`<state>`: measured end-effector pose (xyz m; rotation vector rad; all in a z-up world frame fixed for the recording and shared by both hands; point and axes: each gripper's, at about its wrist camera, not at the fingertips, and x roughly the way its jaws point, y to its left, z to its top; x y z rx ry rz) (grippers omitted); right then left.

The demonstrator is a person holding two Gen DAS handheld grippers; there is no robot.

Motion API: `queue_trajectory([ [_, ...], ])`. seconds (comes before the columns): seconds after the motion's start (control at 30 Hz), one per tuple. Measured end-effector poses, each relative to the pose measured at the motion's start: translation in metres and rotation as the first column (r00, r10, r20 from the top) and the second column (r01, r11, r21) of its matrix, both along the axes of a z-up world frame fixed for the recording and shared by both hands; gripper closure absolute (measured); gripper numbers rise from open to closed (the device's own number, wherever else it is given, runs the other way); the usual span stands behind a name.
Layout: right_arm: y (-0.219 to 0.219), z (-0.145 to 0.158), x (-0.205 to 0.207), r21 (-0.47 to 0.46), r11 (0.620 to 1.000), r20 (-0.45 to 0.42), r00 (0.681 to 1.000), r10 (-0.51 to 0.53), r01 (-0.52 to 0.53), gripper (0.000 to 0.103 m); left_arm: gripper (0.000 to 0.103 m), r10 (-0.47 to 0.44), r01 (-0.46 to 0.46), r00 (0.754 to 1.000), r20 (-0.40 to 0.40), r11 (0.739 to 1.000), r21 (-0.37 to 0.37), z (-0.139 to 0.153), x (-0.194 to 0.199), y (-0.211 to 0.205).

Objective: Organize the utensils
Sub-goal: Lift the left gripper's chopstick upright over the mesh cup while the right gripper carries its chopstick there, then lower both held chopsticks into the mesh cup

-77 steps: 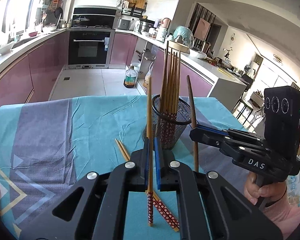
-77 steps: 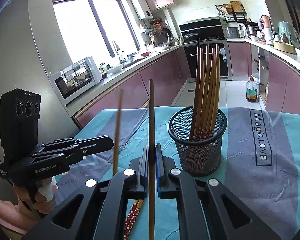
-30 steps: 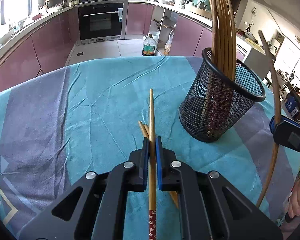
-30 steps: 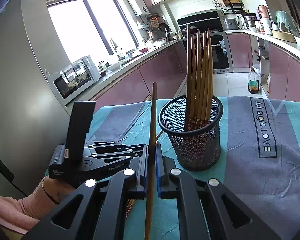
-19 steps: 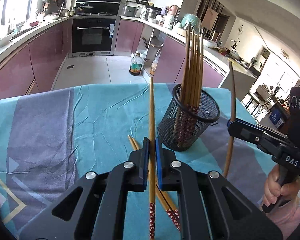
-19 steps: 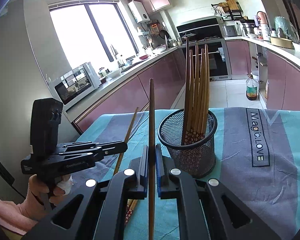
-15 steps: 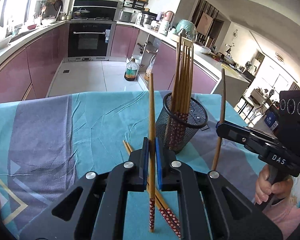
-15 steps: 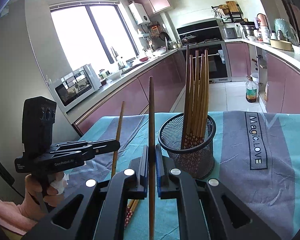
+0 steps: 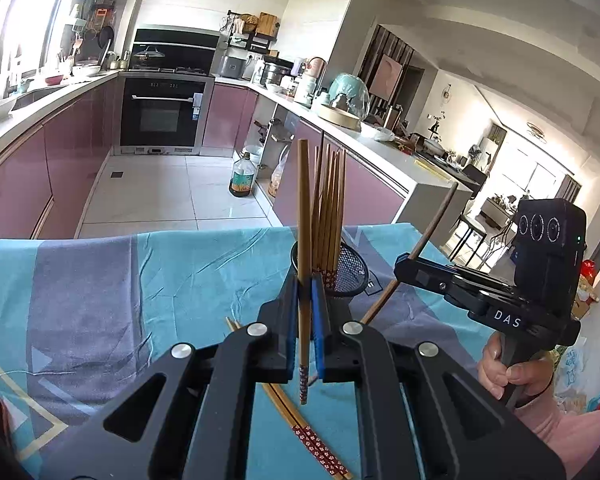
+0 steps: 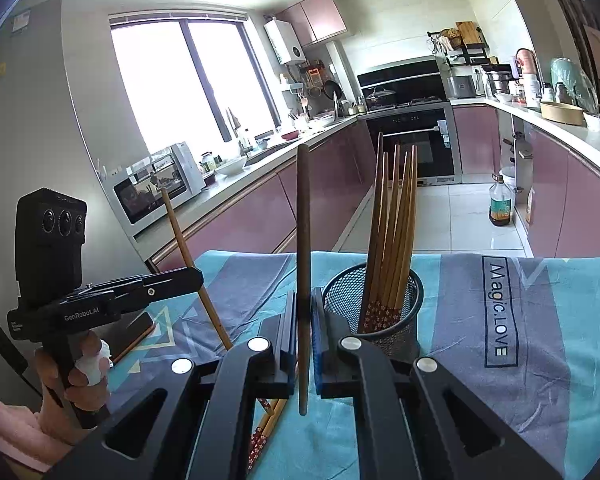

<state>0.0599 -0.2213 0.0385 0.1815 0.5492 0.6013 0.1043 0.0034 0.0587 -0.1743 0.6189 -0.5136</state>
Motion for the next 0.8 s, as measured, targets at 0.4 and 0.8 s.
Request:
queue_trajectory([
  [0.4,-0.005,0.039,0.002,-0.014,1.000,0.107,0.994,-0.005,0.006,0.098,0.096,-0.016,0.016,0.996,0.088,1.000,0.002,0.040,0.005,-0.018],
  [0.8,-0.018,0.075,0.009,-0.009,0.999,0.193,0.981,-0.032,0.034,0.098,0.096,-0.032,0.031,0.985,0.172,0.999,0.009,0.082,0.016,-0.037],
])
